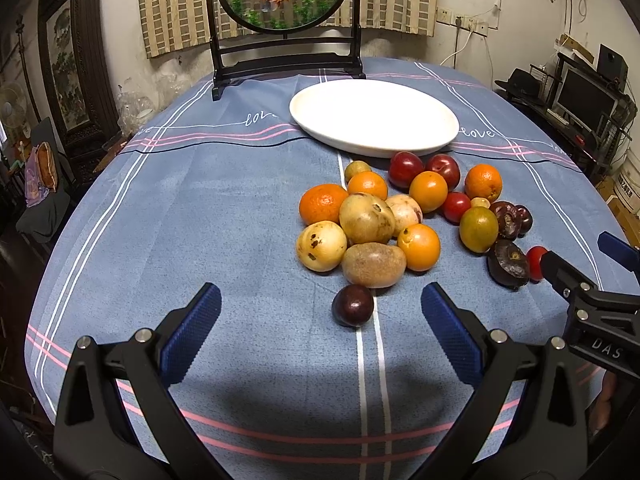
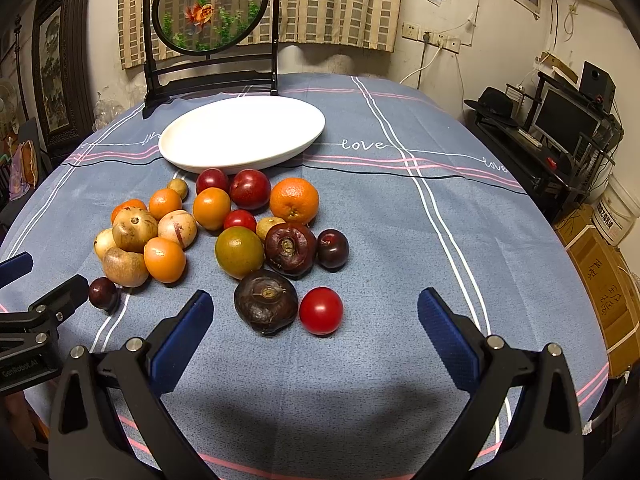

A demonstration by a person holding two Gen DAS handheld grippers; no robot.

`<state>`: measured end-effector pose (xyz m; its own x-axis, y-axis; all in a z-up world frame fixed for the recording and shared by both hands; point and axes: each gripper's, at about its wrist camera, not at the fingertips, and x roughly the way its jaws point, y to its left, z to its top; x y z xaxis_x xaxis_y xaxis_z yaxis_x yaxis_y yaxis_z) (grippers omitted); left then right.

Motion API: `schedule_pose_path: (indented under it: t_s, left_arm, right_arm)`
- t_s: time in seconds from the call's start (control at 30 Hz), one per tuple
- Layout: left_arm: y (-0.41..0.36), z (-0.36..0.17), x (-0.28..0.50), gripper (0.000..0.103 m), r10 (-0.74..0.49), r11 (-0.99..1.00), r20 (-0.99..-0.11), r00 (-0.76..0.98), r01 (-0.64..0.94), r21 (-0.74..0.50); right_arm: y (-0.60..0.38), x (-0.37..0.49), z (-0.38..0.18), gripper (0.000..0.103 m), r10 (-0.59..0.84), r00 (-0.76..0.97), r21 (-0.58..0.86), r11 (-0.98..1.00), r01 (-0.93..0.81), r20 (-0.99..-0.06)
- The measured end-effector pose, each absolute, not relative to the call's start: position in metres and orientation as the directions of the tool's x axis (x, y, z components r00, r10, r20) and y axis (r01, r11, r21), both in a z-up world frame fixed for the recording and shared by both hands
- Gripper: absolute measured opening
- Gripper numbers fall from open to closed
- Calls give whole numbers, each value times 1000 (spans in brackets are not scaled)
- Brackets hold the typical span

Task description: Organize fruits

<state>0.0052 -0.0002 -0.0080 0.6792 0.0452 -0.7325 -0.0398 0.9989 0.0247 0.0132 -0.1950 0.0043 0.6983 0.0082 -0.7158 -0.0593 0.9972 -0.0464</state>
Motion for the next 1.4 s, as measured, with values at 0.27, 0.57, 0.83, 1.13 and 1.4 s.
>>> schedule_pose_path:
  t_s: [0.27,0.57,0.83,1.13,1.4]
  left_arm:
    - [0,-9,5,101,45,999,-734,678,-39,25]
    - [0,-10,5,101,39,999,-735,677,-39,17]
    - [-1,-12,6,101,39,999,-738,674,-33,22]
    - [-1,-13,6,101,38,999,-739,672,-33,22]
    - [0,-15,6,101,40,999,-741,670,-34,24]
  right_arm:
    - [-193,11,2,102,9,698,-46,997,-60,-717]
    - [-192,10,1,102,10,695,-47,997,-62,-719]
    - [-191,12,-2,102,15,691,-44,997,-67,-723]
    - [-191,12,-2,102,16,690,-43,997,-69,-724]
    - [-191,11,-1,102,21,687,-40,996,-74,-727]
